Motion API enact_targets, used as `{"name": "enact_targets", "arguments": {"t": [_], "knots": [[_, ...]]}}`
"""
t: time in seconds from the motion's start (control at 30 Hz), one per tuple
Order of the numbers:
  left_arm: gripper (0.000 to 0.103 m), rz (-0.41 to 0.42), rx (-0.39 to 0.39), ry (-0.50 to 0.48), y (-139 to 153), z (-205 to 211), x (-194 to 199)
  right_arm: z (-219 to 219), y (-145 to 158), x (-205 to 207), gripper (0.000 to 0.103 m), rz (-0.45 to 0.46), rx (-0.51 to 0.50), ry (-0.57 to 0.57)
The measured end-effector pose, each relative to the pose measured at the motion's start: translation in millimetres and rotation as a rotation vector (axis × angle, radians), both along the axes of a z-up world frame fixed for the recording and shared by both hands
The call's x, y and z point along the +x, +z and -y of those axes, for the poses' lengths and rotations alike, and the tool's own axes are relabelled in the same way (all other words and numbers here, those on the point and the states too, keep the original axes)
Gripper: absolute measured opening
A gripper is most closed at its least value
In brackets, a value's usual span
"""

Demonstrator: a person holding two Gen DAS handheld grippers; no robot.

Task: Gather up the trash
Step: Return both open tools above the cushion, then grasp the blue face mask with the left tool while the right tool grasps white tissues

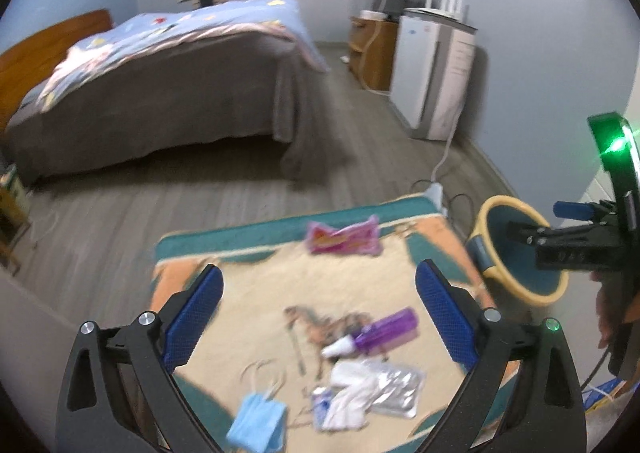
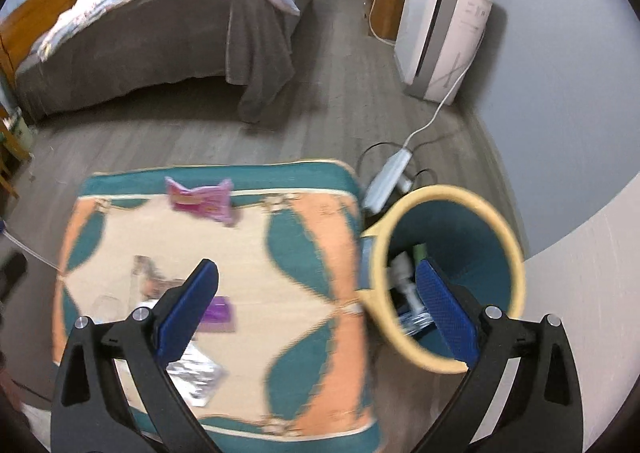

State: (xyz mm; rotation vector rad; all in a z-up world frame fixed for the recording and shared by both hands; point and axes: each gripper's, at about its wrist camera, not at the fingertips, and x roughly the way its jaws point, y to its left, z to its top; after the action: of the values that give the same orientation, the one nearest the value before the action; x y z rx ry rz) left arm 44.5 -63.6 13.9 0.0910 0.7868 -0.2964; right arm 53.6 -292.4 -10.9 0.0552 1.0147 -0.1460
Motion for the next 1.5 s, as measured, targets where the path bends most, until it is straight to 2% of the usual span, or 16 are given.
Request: {"name": "enact_targets", "arguments": {"t": [0.1, 0.2, 0.43, 0.63, 0.77, 0.87, 1.1, 1.17, 1.23, 1.27, 1.33, 1.37, 1.43, 1.5], "knots": [[0.096, -0.019, 0.009, 0.024, -9.4, -17.7, -13.1, -15.8, -1.3, -3.2, 0.097, -0.006, 0.062, -0.025], [0.096, -0.038, 0.053, 0.019, -23.6, -25.9, -24.5, -31.6, -5.4, -6.9, 0.097, -0.008, 0.081, -0.039], [0.096, -0.086, 0.125, 0.014, -56.6, -54.0, -38.2, -61.9, -39.7, -6.2, 0.097, -0.083, 0.125, -0.037], [0.096, -0.196, 0.146, 0.038, -90.6, -78.7, -33.7, -78.6, -58.2, 5.6, 0.097, -0.132, 0.097, -0.048], [0.096, -0.247, 0.152, 0.084, -110.6, -96.2, -26.8, -89.9, -69.2, 12.9, 0.097, -0.164, 0.095, -0.037], [0.096, -0.314, 0.152, 0.113, -130.1, -104.9, -22.0, -102.4, -75.8, 15.1, 0.097, -0.176, 0.090, -0.014], [0.096, -0.352, 0.164, 0.105, -140.7, -101.5, -21.3, -123.8, -111.4, 9.2, 0.097, -0.246, 0.048, 0.010], [0.096, -0.366, 0.169, 0.106, -143.5, -101.9, -21.6, -126.5, -121.8, 5.1, 0.094, -0.271, 0.077, 0.014], [0.096, -0.382, 0.178, 0.106, -146.6, -102.2, -21.8, -130.2, -132.0, 2.0, 0.078, -0.299, 0.117, 0.017], [0.096, -0.386, 0.181, 0.106, -147.5, -102.7, -21.2, -132.7, -138.1, 0.1, 0.074, -0.319, 0.140, 0.020], [0.096, -0.397, 0.180, 0.107, -149.8, -104.0, -19.9, -137.3, -149.1, -2.4, 0.053, -0.353, 0.196, 0.030], [0.096, -0.404, 0.174, 0.105, -150.7, -104.2, -19.9, -138.8, -152.1, -3.5, 0.048, -0.360, 0.213, 0.032], [0.096, -0.425, 0.158, 0.085, -153.2, -102.0, -20.4, -143.7, -157.7, -4.4, 0.028, -0.378, 0.229, 0.052], [0.094, -0.441, 0.163, 0.051, -156.5, -96.2, -21.5, -148.6, -160.8, -5.6, 0.015, -0.394, 0.219, 0.075]]}}
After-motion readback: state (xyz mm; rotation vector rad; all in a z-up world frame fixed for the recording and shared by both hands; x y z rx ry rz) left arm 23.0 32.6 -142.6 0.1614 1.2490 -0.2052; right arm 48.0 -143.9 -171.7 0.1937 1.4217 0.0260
